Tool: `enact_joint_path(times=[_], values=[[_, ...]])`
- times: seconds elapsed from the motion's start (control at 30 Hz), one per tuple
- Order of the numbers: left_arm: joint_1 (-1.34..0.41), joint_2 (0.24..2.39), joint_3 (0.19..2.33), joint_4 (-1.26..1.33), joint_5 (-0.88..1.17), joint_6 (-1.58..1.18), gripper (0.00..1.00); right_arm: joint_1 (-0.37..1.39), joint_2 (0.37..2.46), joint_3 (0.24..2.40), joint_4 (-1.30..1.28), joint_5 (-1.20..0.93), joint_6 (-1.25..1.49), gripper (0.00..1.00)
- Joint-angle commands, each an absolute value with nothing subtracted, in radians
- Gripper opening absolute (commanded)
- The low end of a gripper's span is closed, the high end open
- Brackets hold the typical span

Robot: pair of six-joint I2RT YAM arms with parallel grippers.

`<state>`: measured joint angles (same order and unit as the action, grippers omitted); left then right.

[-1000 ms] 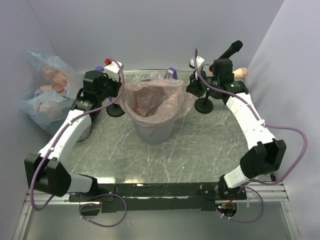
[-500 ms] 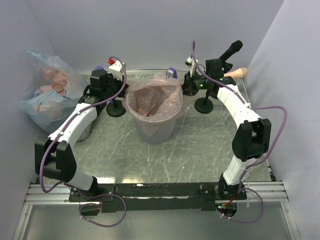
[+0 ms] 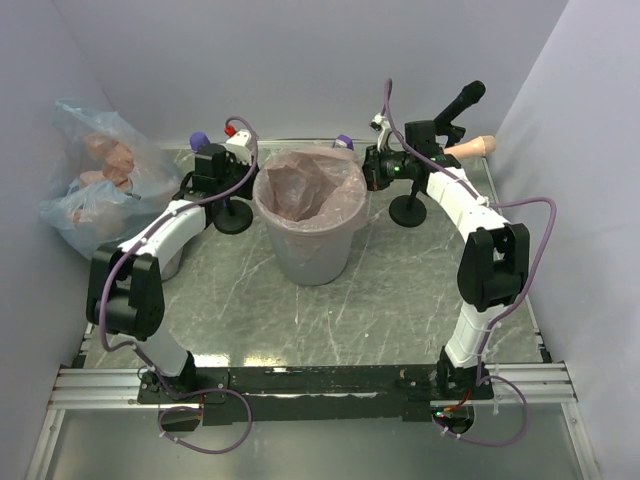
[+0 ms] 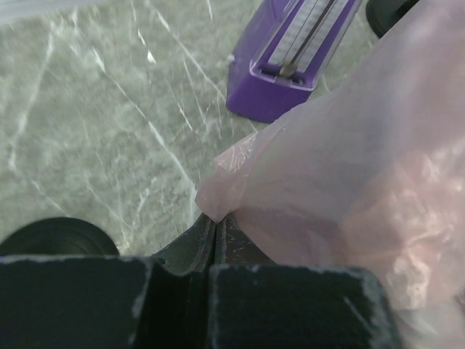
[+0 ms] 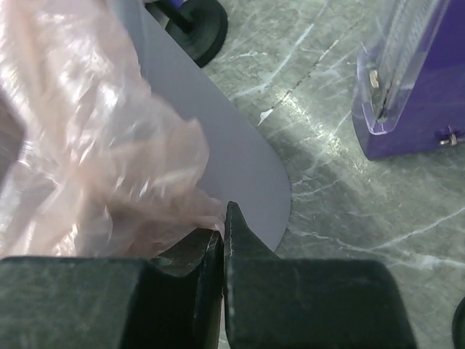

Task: Put the trash bags into the trash bin

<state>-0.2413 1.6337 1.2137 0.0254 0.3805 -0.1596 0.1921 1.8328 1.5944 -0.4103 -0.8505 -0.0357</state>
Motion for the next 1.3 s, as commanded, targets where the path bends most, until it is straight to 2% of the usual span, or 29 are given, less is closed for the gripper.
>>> enact_joint_path(times=[0.0,0.53,0.73,0.87,0.97,1.0,1.03,1.07,1.13,1.2,1.27], values=[[-0.242,1.647,1.218,0.054,0.394,-0.204,0.01,0.19,1.832,1.563,-0.377,-0.808,0.02,0.03],[-0.244,1.517,1.046,0.002,0.324,-0.149,0.01,0.204,1.724,1.394,-0.413,-0.729,-0.026,0.0],[-0.223,1.494,1.025,-0.093,0.284,-0.112,0.01,0.204,1.684,1.352,-0.443,-0.684,-0.069,0.0],[-0.21,1.439,0.925,-0.048,0.296,-0.092,0.01,0.204,1.645,1.295,-0.434,-0.686,-0.087,0.0],[-0.207,1.408,0.881,-0.028,0.305,-0.065,0.01,0.202,1.611,1.266,-0.436,-0.686,-0.103,0.05],[-0.198,1.396,0.879,-0.031,0.34,-0.04,0.05,0.196,1.585,1.262,-0.436,-0.684,-0.107,0.08],[-0.193,1.382,0.882,-0.044,0.356,-0.022,0.15,0.192,1.566,1.262,-0.439,-0.684,-0.113,0.13],[-0.189,1.364,0.887,-0.052,0.36,-0.012,0.26,0.186,1.54,1.262,-0.445,-0.687,-0.123,0.24],[-0.183,1.312,0.887,-0.066,0.357,0.049,0.42,0.173,1.497,1.266,-0.465,-0.707,-0.15,0.39],[-0.178,1.237,0.881,-0.09,0.341,0.102,0.54,0.164,1.453,1.275,-0.508,-0.71,-0.205,0.47],[-0.167,1.159,0.87,-0.129,0.321,0.164,0.61,0.158,1.395,1.269,-0.547,-0.704,-0.254,0.5]])
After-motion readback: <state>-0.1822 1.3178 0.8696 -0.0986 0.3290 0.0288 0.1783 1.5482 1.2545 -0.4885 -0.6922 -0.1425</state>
